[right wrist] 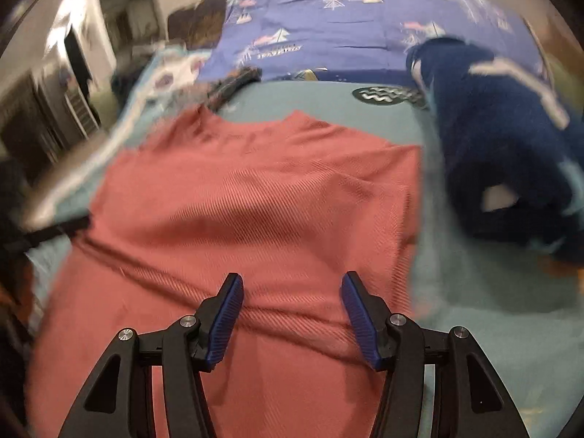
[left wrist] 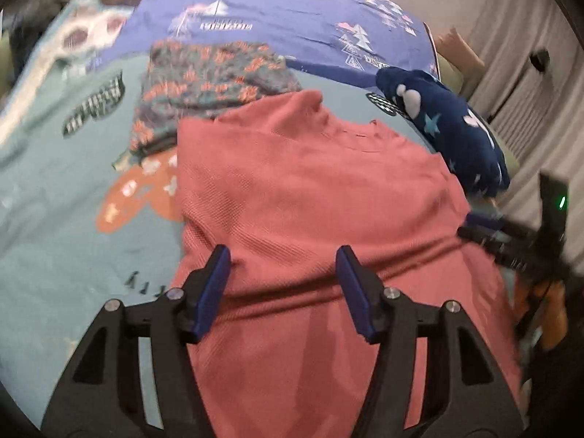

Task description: Fold small clothes

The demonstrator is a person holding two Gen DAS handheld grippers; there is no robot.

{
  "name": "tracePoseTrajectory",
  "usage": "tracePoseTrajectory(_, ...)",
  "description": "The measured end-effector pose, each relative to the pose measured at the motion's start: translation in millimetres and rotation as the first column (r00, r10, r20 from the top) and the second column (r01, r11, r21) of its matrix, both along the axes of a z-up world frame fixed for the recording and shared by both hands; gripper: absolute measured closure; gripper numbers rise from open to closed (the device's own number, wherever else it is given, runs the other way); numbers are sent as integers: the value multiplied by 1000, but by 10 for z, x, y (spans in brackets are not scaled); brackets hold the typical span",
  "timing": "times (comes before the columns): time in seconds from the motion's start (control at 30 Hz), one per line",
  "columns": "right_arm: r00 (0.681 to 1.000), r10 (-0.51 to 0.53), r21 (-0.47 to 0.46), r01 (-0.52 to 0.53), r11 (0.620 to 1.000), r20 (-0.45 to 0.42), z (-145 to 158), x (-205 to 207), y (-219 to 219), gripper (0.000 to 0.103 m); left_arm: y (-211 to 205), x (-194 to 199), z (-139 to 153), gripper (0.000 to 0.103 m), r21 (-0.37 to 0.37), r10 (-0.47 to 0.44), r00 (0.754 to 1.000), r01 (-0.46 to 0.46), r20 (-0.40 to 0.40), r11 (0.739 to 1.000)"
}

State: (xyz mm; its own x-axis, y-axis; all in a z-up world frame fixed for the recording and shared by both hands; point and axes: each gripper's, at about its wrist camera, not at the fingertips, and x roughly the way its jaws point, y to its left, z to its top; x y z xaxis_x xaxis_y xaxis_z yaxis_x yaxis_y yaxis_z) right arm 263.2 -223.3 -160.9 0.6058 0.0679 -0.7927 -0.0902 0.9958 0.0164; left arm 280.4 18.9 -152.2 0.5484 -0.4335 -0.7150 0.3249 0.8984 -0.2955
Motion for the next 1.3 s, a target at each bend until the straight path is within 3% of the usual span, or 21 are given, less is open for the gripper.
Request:
tracePoseTrajectory(0.1,996,15,46,-19,999,93,280,-58,178,45,-140,-84,153,41,-65,-56,996,61,70,996)
tracePoseTrajectory(0.17,990,78,75,-87,993,115,349,-27,390,45,-320,-102,132,33,-148,-169,982,181,88,972)
tracePoseTrajectory(0.2,985,125,66,-134,989,115,326,15,523,45,-396,-82,79,32,-151,-197,978,206,74,967)
tracePoseTrajectory(0.27,982,181,-22,-179,984,64,121,143,727,46,-545,27,-162,32,-113,-221,975,216,-36,970)
tracePoseTrajectory(0.33,983,180,-77,-181,980,-19,-113,230,787,46,-522,-21,-165,32,-115,-221,975,218,-14,969)
tracePoseTrajectory(0.37,984,177,-78,-177,981,-14,-174,194,771,46,-492,-37,-147,32,-120,-220,975,215,-31,969)
tracePoseTrajectory(0.4,986,166,-66,-165,984,15,-169,118,751,46,-473,-63,-140,32,-123,-222,974,216,-44,969)
tracePoseTrajectory(0.57,979,204,-81,-205,975,-22,-47,-90,690,46,-380,-245,-36,32,-121,-263,964,255,-48,959)
tracePoseTrajectory(0.67,985,160,31,-163,986,70,226,-40,543,46,-328,-139,144,32,-207,-198,980,197,14,958)
tracePoseTrajectory(0.77,993,61,130,-74,989,98,296,264,411,46,-360,95,136,31,-284,-128,992,120,-10,951)
tracePoseTrajectory(0.87,1000,17,80,-18,997,11,23,608,432,46,-439,357,-137,31,-275,-109,983,65,-149,959)
tracePoseTrajectory(0.9,999,13,37,-11,999,-47,-161,688,434,46,-434,377,-200,31,-283,-112,981,64,-156,957)
tracePoseTrajectory(0.93,999,23,17,-22,1000,-46,-237,712,449,46,-416,346,-183,31,-295,-106,988,68,-114,953)
tracePoseTrajectory(0.97,1000,30,3,-30,1000,-10,-222,685,454,45,-413,330,-170,31,-296,-105,988,68,-112,953)
tracePoseTrajectory(1.07,999,14,4,-14,1000,-40,-85,701,438,45,-354,286,-75,31,-303,-77,986,30,-145,952)
tracePoseTrajectory(1.2,998,-37,98,32,995,50,322,320,217,44,-8,-89,218,31,-291,-59,994,31,-87,956)
tracePoseTrajectory(1.3,994,-61,92,53,994,95,587,-250,24,38,353,-419,282,31,-273,-7,996,-16,-85,962)
